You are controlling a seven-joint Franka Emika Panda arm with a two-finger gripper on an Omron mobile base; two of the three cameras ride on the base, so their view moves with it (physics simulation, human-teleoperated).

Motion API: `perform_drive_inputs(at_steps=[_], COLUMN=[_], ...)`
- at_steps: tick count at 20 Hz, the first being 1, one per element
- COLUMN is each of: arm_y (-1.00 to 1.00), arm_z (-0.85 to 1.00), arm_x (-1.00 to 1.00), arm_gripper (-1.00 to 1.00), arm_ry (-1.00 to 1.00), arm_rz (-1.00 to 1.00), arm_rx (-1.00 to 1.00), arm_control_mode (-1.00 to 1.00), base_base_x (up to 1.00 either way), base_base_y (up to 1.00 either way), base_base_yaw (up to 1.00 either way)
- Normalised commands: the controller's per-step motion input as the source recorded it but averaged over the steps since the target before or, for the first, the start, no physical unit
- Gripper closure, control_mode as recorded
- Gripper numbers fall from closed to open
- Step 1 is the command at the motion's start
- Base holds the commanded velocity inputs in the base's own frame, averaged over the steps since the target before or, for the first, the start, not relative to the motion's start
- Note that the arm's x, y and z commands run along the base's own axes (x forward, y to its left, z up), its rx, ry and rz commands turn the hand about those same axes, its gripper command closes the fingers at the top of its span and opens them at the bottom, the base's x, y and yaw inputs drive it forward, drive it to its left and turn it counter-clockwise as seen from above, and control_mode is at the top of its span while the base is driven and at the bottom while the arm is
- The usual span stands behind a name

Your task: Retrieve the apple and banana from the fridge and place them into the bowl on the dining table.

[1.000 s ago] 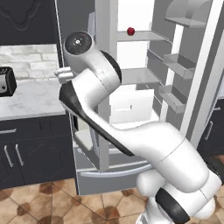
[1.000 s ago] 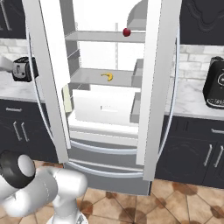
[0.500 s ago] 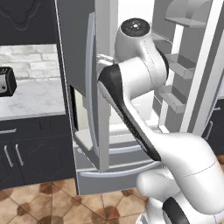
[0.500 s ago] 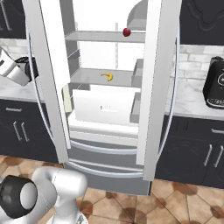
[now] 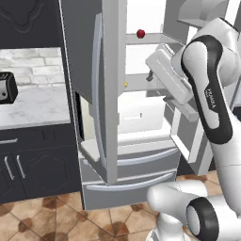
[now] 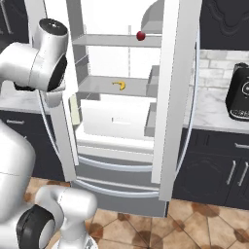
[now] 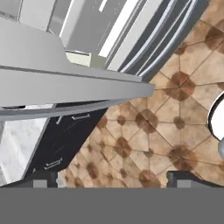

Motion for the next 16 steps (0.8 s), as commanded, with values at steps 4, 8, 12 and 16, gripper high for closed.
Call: perform_drive_inputs(at_steps=[4,8,12,16], arm_y=[-0.02,0.14,0.04,0.00], arm_z=[-0.14,-0.22,-0.09,0.00], arm_x=[0.11,0.11,0.01,0.00], arm_gripper=[-1.00,-1.00,-1.00,-1.00], arm_ry=[0.03,-0.15,-0.28,-0.25], arm_rz=[0.00,0.00,0.00,0.00], arm_rx=[0.20,0.01,0.02,0.10], arm_control_mode=[-1.00,-1.00,-1.00,-1.00], base_base_x=[0.00,0.00,0.00,0.00], base_base_y=[0.00,0.00,0.00,0.00], base_base_yaw=[0.00,0.00,0.00,0.00])
